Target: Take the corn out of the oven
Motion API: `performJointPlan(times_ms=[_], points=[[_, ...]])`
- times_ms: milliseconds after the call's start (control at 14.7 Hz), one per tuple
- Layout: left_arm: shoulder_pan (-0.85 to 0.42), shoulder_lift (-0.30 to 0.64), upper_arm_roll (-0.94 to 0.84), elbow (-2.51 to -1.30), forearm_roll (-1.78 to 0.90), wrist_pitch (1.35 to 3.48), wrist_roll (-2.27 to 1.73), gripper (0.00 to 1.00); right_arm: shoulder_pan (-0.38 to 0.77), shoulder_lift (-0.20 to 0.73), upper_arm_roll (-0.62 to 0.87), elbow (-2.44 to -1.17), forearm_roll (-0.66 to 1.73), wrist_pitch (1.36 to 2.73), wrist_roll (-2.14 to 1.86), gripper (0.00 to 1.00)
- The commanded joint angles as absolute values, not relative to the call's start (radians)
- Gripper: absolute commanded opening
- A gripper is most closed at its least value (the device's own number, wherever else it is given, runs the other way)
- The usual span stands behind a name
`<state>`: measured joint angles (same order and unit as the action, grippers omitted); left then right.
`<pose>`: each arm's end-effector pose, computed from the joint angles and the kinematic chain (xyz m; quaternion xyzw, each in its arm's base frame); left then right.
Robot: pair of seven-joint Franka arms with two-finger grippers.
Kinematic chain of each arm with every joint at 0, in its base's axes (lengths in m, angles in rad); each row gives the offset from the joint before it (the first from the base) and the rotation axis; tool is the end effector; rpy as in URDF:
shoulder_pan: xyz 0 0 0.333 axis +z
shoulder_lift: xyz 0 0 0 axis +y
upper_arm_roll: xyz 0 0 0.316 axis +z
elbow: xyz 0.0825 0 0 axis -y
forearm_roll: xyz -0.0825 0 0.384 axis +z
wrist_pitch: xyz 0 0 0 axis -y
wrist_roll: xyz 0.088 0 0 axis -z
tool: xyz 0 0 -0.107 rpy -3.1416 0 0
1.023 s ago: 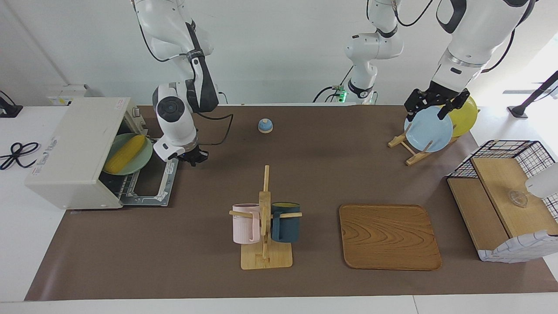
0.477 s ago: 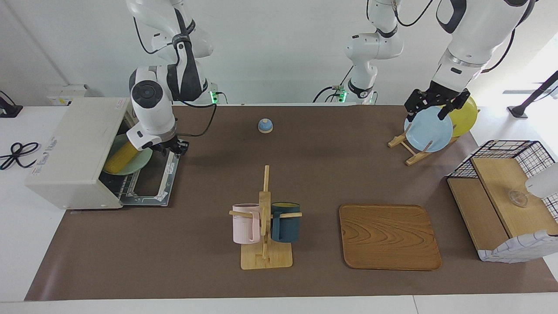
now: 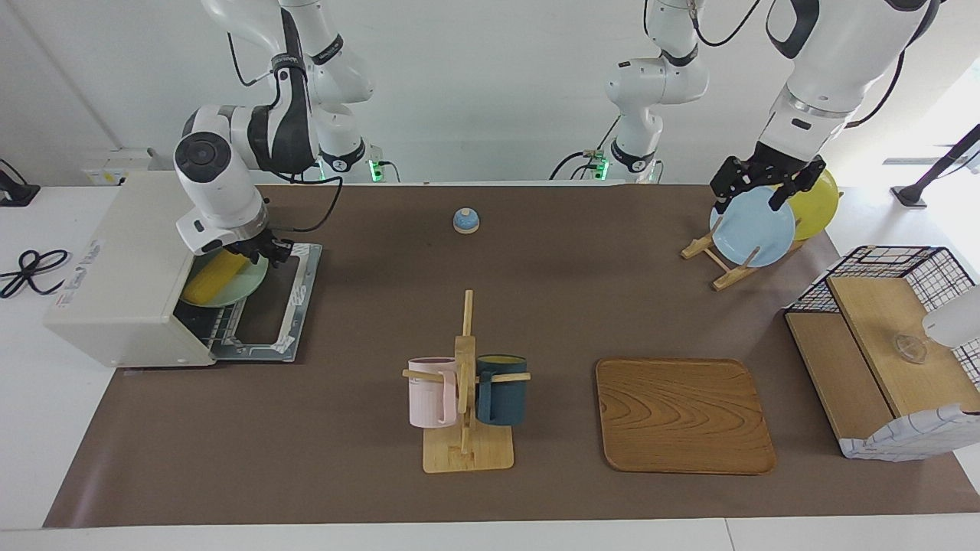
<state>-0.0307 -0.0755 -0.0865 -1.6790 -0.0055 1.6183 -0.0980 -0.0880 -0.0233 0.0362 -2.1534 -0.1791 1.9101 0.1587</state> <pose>0.5306 -0.0648 0.6184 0.9999 -0.0094 0.0073 0.0003 0.5062 -0.0390 0.3944 0.9885 -0.0654 -0.1049 0.0867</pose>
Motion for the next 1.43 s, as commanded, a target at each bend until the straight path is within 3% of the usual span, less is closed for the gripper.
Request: performJointPlan(times_ms=[0,273,818,1023,1159,1364], points=[[-0.021,-0.092,-0.095,-1.692,-0.003,1.638,-0.097,1.0,-0.107,-0.049,0.046,-2.206,-0.19,1.974,0.135,0.39],[-0.023,-0.094,-0.097,-1.693,-0.005,1.643,-0.097,1.0,-0.114,-0.055,0.045,-2.249,-0.19,2.04,0.132,0.38],[-0.023,-0.097,-0.095,-1.706,-0.005,1.663,-0.097,1.0,-0.156,-0.072,0.044,-2.289,-0.19,2.042,0.089,0.37],[-0.026,-0.097,-0.095,-1.706,-0.005,1.667,-0.101,1.0,-0.156,-0.072,0.044,-2.292,-0.19,2.043,0.087,0.25],[-0.028,-0.097,-0.095,-1.706,-0.005,1.667,-0.101,1.0,-0.158,-0.072,0.044,-2.29,-0.19,2.042,0.028,0.0],[-0.028,-0.097,-0.097,-1.706,-0.005,1.666,-0.1,1.0,-0.14,-0.068,0.048,-2.267,-0.19,2.025,-0.038,0.0]])
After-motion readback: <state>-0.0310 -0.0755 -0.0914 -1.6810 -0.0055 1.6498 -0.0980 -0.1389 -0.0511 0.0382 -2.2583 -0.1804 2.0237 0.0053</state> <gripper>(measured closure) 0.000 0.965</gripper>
